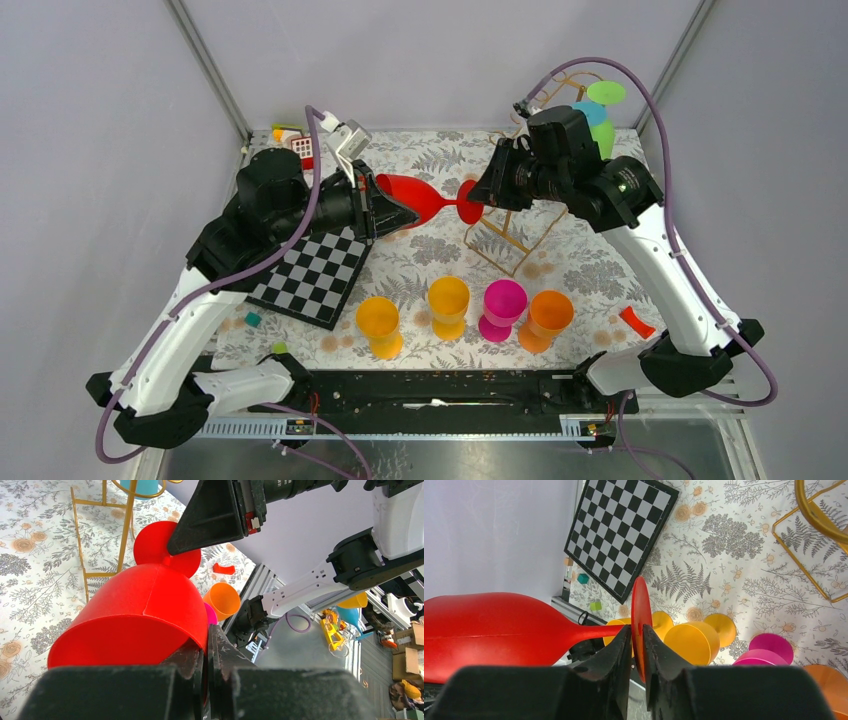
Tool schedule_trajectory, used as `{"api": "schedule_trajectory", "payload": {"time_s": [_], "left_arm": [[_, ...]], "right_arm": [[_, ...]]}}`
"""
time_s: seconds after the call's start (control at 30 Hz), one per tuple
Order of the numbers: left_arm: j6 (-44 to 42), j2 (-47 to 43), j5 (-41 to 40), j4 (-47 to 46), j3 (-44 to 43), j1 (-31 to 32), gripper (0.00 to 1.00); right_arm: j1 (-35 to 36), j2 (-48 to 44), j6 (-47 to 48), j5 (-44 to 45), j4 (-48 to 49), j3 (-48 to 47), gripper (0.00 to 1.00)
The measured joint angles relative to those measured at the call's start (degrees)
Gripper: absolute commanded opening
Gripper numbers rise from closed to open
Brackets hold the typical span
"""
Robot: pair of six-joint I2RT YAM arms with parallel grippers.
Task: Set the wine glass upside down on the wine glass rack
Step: Turn the wine glass upside down at the wine rack.
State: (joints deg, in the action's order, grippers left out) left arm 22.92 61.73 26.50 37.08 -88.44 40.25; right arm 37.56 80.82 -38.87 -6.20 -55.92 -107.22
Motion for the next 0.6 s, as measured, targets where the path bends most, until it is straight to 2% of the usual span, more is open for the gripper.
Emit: {"api": "schedule_trajectory", "payload": {"time_s": [0.13,0.2,0.33,0.47,0.6], "left_arm": [[-0.07,-0.11,-0.17,0.07,0.11,0.0,0.0],[-0.09,-0.13,-0.2,0.13,0.15,-0.07,0.05],[-0.2,-0.31,-0.63,-0.04,0.79,-0.17,0.16],[-0.46,-0.37,-1.53,-0.66,1.18,-0.31,0.3],[-0.46,-0.39,-1.75,-0.76,1.46,-0.31,0.53]], "right_arm": [[0.0,-0.07,0.07,-0.52,0.31,0.35,0.06],[0.02,-0.24,0.33,-0.76,0.83,0.85,0.0],[0.07,-0.7,1.09,-0.79,1.11,1.81,0.0],[0.2,-1.38,1.01,-0.59,1.62,3.32,0.0],[0.26,-2.56,0.92,1.11,2.4,4.98,0.0]]}}
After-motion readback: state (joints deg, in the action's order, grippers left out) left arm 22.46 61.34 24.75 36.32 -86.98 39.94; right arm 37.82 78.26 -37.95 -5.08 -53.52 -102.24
